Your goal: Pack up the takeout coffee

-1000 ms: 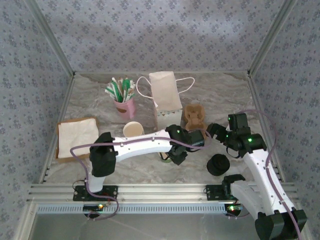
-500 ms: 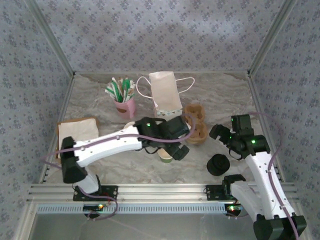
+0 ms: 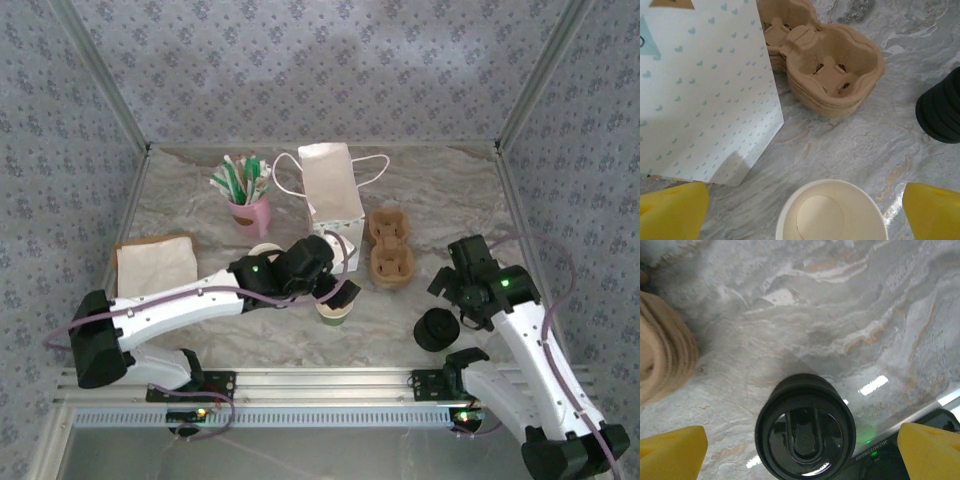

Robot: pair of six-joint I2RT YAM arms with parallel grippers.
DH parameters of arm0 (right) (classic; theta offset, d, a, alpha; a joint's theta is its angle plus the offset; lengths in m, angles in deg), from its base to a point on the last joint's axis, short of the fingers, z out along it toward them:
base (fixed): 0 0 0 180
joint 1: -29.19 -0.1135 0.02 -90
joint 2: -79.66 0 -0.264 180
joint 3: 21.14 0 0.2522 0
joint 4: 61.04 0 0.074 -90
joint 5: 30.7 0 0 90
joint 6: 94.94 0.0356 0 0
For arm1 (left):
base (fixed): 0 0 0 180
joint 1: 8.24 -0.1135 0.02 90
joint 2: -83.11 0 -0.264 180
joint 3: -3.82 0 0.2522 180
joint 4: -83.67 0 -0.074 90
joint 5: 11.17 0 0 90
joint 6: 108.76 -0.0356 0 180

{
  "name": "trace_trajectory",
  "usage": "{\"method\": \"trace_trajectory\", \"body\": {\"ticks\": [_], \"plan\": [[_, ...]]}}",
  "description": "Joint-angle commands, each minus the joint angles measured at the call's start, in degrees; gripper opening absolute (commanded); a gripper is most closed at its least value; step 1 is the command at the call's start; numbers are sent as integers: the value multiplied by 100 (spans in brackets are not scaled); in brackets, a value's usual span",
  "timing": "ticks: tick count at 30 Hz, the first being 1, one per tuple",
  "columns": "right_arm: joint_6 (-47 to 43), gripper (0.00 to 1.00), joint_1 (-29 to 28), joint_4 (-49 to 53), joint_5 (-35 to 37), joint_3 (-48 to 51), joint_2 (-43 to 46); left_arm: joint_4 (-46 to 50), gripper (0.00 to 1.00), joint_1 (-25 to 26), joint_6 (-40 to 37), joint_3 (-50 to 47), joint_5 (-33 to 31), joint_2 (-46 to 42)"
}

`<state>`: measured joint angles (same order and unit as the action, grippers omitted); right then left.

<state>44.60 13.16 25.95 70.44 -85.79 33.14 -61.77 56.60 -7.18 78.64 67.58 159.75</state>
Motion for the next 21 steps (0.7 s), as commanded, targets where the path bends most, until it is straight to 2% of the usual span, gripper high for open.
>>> {"method": "trace_trajectory", "body": {"ticks": [1, 5, 10, 21], "plan": [[519, 100, -107, 156, -246, 350, 44, -1017, 99, -50, -256, -278, -12, -486], [630, 99, -238, -219, -520, 744, 124, -1466, 99, -50, -347, -851, 9, -1028], [752, 96, -332, -306, -448, 865, 59, -1675, 99, -50, -475, -1218, 7, -1544], [797, 93, -399, -373, -437, 879, -280, -1668, 99, -50, -556, -1287, -115, -1670]]}}
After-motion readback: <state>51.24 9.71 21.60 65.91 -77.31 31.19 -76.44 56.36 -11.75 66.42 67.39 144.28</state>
